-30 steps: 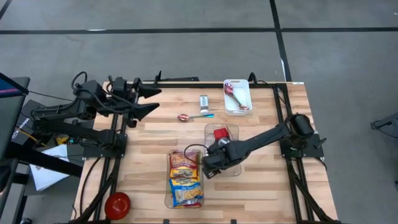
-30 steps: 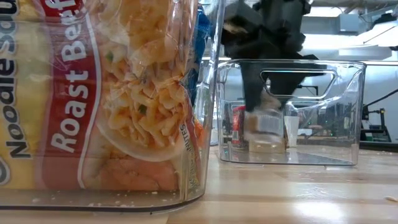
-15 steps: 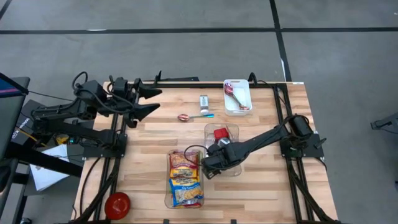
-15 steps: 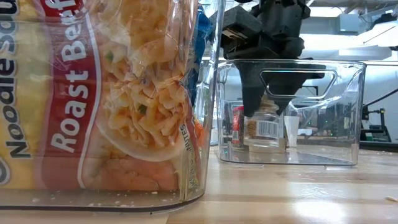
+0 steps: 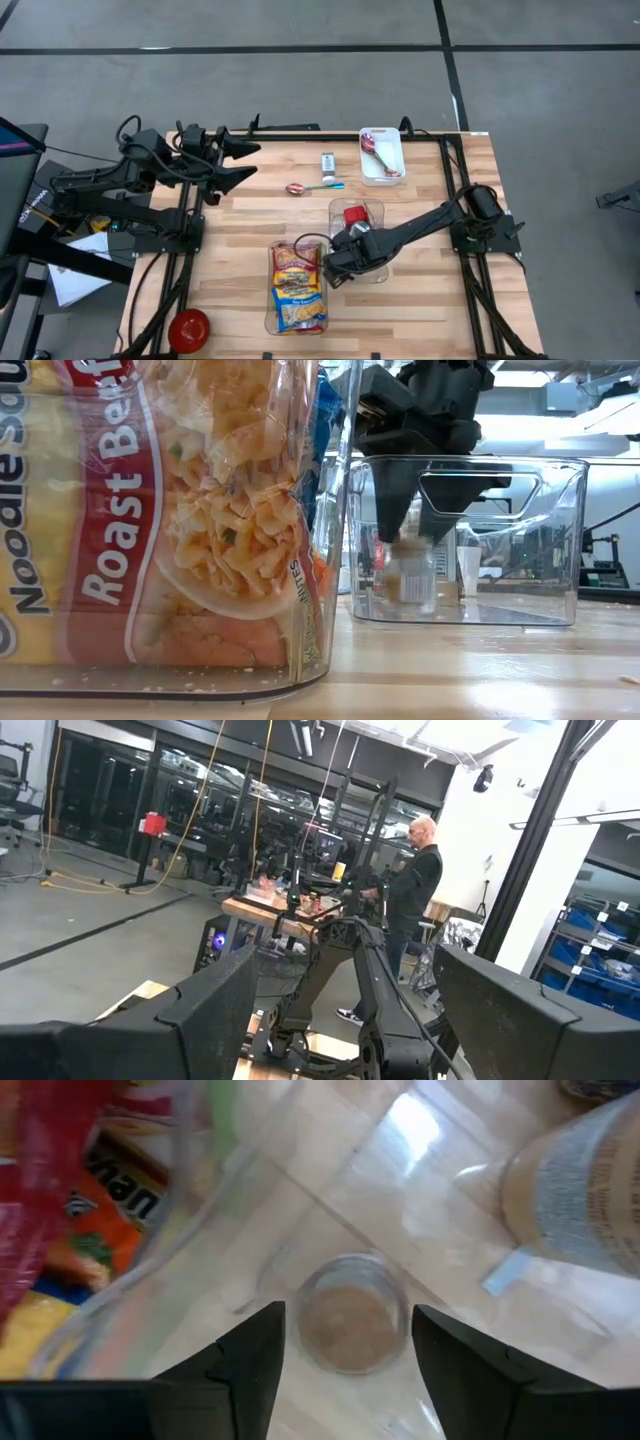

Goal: Pick & Place Food Item
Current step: Put the brown seasoning bottle into the right transparent bin, then put the blue spoon into the white bin

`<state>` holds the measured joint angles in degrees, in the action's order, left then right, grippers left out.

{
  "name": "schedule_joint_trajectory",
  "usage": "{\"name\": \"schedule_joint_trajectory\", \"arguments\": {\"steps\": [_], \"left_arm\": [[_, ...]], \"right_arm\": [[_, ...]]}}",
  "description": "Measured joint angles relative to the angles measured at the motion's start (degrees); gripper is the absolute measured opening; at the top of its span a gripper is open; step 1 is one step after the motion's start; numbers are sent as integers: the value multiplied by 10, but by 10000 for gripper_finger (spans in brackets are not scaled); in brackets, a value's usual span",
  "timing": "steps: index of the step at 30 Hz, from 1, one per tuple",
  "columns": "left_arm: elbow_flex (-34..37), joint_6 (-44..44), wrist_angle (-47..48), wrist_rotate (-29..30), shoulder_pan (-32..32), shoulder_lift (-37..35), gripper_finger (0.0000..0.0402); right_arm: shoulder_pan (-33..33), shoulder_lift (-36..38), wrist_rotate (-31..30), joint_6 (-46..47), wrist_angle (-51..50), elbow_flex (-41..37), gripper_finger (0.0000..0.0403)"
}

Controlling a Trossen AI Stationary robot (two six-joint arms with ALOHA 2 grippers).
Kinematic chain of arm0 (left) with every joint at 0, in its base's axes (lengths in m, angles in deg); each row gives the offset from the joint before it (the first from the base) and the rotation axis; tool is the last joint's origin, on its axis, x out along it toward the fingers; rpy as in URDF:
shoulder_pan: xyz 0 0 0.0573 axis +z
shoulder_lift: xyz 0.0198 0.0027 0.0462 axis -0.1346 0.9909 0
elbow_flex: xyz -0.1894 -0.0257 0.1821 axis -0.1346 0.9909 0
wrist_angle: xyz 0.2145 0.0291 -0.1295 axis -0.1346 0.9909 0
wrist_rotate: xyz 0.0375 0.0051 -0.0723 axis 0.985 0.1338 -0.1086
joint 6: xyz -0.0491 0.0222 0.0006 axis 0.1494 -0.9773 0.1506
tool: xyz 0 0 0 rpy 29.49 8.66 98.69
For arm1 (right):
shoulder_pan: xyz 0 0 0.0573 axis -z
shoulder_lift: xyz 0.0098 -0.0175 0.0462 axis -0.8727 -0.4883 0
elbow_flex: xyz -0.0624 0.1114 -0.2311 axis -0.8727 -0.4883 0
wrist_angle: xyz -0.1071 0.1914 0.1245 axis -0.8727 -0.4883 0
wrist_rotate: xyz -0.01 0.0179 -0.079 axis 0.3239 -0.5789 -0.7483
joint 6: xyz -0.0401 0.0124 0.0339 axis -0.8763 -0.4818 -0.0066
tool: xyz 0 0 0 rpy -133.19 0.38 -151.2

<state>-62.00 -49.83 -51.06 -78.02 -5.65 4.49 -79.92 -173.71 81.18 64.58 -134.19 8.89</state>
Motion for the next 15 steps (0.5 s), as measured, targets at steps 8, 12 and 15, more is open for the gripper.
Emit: {"name": "schedule_joint_trajectory", "arguments": {"steps": [8,12,15], "left_arm": [[0,0,1,3,0,0,296],[0,0,1,2,0,0,296],[0,0,0,2,0,0,296]], "right_arm": [[-9,0,-3,-9,43,0,208],[-14,13,-25,3,32,0,209],[-17,31,-52,19,3,0,208]]}}
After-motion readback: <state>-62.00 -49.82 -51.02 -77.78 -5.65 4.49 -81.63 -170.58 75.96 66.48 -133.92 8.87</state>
